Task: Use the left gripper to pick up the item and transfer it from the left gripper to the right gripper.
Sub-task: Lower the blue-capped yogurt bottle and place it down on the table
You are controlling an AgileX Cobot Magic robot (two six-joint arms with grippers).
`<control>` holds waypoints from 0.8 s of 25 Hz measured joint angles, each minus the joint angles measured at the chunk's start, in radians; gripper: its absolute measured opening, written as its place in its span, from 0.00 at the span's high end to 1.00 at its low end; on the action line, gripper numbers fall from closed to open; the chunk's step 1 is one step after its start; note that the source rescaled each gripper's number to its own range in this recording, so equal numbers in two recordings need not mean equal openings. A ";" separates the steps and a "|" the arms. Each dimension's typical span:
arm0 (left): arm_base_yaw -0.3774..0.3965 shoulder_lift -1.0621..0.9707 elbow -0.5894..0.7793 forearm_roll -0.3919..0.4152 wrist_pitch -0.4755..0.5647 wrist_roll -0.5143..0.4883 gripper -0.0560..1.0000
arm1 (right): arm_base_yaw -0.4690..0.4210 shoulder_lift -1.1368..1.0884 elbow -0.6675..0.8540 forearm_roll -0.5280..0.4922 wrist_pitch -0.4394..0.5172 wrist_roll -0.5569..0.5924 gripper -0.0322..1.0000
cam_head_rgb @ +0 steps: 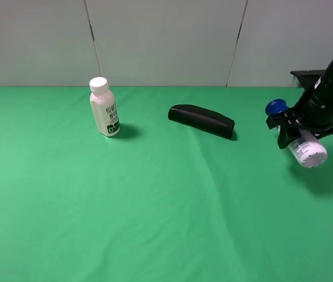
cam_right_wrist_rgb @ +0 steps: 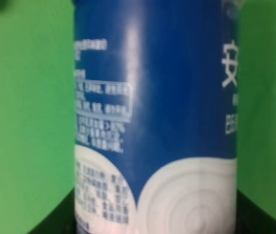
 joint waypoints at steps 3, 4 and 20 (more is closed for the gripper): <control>0.000 0.000 0.000 0.000 0.000 0.000 0.02 | 0.000 0.039 0.000 -0.001 -0.018 0.000 0.92; 0.000 0.000 0.000 0.000 0.000 0.000 0.02 | 0.000 0.050 0.000 -0.001 -0.020 0.000 0.92; 0.000 0.000 0.000 0.000 0.000 0.000 0.02 | -0.001 0.156 0.000 -0.001 -0.041 -0.013 0.92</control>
